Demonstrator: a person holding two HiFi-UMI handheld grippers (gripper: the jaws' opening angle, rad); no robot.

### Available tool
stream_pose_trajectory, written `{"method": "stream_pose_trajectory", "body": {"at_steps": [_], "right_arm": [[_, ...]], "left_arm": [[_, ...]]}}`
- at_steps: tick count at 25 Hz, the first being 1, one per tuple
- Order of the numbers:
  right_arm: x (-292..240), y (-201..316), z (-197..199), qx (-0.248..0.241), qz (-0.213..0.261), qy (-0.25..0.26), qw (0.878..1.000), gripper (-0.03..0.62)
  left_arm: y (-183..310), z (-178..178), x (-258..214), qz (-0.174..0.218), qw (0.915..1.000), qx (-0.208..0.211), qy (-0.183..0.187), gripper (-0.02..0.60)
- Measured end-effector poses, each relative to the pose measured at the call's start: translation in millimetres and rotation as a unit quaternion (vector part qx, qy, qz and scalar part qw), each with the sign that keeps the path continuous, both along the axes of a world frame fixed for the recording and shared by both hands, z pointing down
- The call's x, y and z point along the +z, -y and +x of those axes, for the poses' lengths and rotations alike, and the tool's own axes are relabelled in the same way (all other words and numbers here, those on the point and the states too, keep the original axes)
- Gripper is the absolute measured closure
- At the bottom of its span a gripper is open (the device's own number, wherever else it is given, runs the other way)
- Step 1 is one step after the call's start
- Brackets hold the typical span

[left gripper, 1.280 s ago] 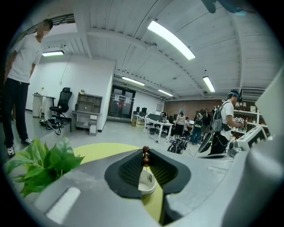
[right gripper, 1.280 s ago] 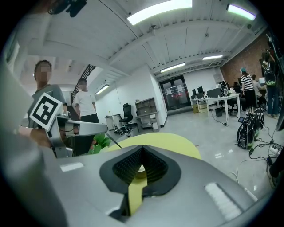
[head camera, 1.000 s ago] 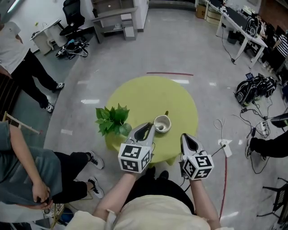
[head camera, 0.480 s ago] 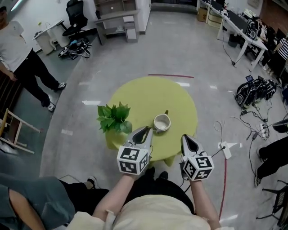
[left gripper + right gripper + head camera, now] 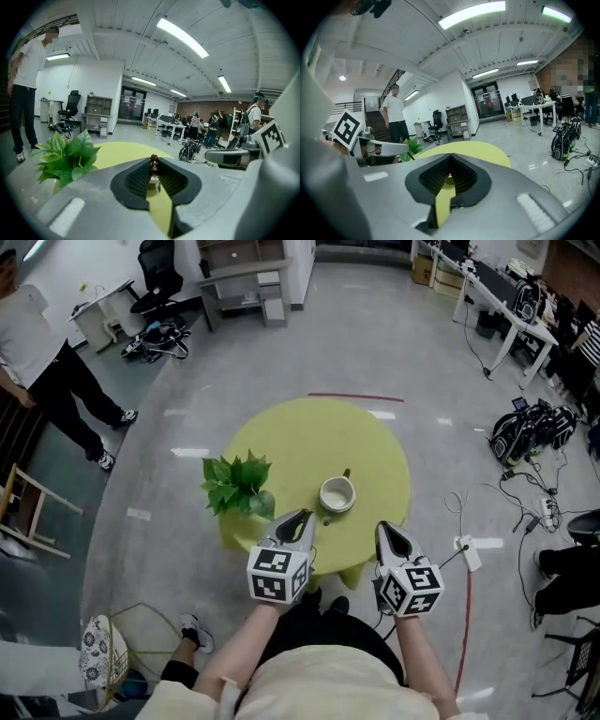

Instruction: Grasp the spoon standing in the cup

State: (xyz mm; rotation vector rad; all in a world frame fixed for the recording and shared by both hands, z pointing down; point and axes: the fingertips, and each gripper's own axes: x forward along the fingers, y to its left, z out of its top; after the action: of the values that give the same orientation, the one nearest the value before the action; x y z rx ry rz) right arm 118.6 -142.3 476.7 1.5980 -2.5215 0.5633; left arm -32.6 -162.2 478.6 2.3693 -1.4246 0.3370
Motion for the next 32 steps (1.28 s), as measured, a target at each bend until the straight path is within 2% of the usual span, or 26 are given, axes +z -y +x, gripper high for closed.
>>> {"method": "stream_pose_trajectory", "body": {"at_steps": [6, 16, 32], "right_arm": [[2.6, 2.0, -3.0, -0.006, -0.004, -0.001, 1.000, 0.592], [4.9, 5.2, -11.0, -0.024, 0.000, -0.019, 1.000, 0.594], [9.0, 12.8, -12.8, -0.025, -0.007, -0.018, 1.000, 0.594]], "left_arm": [[1.4, -1.5, 9.8, -0.011, 0.9999, -0.003, 0.000, 0.535], [8.4, -2.3, 5.8, -0.005, 0.9999, -0.003, -0.009, 0.535], [16.5, -3.0, 8.5, -0.012, 0.9998, -0.006, -0.014, 0.535]]}}
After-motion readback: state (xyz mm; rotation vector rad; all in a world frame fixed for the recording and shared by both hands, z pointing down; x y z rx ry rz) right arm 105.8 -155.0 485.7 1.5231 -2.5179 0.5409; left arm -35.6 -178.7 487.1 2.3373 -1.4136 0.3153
